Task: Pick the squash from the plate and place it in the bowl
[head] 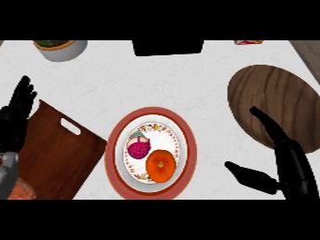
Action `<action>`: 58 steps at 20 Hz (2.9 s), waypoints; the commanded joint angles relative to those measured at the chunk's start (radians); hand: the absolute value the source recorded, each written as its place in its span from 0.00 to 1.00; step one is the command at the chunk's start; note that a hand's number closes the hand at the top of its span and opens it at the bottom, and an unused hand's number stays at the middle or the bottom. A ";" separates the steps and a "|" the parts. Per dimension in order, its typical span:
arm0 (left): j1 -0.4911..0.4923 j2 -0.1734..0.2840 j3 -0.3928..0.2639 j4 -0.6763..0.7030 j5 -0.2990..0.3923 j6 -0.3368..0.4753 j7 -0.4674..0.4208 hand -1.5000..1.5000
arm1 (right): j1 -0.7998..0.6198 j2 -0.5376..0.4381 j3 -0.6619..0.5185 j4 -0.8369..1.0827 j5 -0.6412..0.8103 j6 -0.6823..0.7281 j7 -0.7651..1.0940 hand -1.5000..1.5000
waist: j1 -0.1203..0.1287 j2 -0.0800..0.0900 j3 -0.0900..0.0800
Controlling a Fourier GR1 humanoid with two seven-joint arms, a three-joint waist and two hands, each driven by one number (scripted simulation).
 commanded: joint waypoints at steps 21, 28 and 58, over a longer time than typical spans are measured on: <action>-0.022 -0.009 -0.032 -0.146 -0.020 -0.028 0.084 0.50 | -0.177 0.363 0.193 -0.250 0.413 0.755 0.833 0.00 | 0.100 0.048 0.008; -0.007 -0.028 -0.025 -0.138 -0.027 -0.022 0.074 0.50 | -0.268 0.485 0.116 -0.099 0.246 0.872 0.862 0.00 | 0.099 0.046 0.009; 0.013 -0.051 0.032 -0.120 -0.046 -0.095 0.065 0.50 | -0.377 0.505 0.281 0.271 0.191 0.772 0.931 0.00 | 0.083 0.041 0.011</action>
